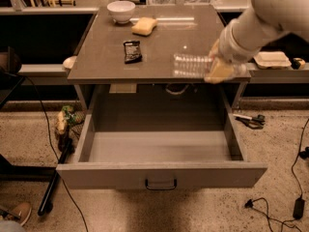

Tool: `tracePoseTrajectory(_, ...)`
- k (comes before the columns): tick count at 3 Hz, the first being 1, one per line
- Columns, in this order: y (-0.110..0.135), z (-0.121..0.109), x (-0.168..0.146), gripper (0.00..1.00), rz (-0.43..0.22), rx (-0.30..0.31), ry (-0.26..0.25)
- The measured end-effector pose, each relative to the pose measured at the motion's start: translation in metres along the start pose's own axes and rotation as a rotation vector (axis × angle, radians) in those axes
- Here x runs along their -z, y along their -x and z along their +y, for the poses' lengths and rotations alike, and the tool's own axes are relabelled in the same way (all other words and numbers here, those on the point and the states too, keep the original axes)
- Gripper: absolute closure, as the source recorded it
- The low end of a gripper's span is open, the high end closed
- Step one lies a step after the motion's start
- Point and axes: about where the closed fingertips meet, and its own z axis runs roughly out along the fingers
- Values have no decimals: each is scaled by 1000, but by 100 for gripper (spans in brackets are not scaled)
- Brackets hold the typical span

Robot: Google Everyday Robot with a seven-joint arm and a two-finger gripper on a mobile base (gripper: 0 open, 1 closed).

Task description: Pick water bottle from top drawer and place on counter

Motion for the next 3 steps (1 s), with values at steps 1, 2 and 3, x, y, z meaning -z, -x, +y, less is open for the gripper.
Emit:
tracePoseTrajectory(1, 24, -51, 4, 100, -39, -44, -81)
tracePoseTrajectory(2, 32, -85, -26, 100, -106, -159, -93)
tracePoseTrajectory(3, 32, -85, -26, 100, -106, -159, -93)
